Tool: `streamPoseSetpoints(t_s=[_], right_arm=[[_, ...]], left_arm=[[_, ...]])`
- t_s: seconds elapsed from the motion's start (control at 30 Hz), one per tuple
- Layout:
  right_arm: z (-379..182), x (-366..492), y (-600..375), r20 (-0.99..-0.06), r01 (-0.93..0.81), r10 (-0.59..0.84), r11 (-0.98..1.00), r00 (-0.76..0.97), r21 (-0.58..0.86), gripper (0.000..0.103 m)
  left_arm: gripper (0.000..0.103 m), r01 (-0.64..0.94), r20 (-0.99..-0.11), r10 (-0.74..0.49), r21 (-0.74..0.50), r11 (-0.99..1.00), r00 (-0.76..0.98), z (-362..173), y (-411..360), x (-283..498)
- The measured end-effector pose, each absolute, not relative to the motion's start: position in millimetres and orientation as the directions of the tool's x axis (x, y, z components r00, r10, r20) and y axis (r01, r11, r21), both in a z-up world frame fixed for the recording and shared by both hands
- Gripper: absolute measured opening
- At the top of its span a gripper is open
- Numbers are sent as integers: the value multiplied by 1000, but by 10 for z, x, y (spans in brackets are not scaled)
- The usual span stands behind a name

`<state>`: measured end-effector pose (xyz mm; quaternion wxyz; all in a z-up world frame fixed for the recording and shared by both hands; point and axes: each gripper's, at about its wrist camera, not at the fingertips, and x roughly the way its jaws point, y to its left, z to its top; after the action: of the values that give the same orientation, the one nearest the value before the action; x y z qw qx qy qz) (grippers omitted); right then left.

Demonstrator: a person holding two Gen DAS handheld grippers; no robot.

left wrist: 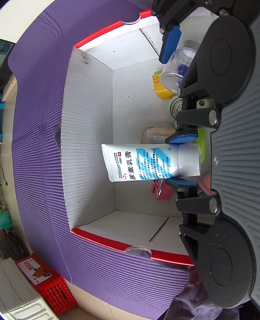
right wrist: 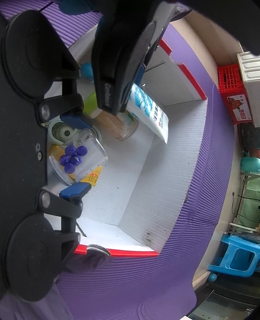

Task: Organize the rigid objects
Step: 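Open both tools to drop the tube and bead jar into the box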

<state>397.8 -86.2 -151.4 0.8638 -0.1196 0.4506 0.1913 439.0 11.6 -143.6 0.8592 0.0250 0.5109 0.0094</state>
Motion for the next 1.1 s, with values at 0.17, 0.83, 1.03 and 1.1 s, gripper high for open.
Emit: streamPoseSetpoints(t_s=[0.17, 0.83, 1.03, 1.1], right_arm=[[-1546, 3996, -888, -829, -419, 220, 908, 514, -19, 57], [-1279, 3768, -1000, -796, -408, 234, 913, 559, -19, 82], [-1094, 3645, -1091, -776, -396, 238, 918, 584, -16, 84], [-1015, 3585, -1125, -767, -392, 242, 920, 594, -13, 85]], left_arm=[[36, -4, -876, 34, 37, 999, 480, -1443, 138, 4378], [58, -54, -864, 38, 13, 998, 502, -1226, 331, 4103], [58, -49, -847, 36, 12, 999, 531, -1014, 307, 3934], [58, -47, -839, 38, 15, 999, 543, -934, 298, 3868]])
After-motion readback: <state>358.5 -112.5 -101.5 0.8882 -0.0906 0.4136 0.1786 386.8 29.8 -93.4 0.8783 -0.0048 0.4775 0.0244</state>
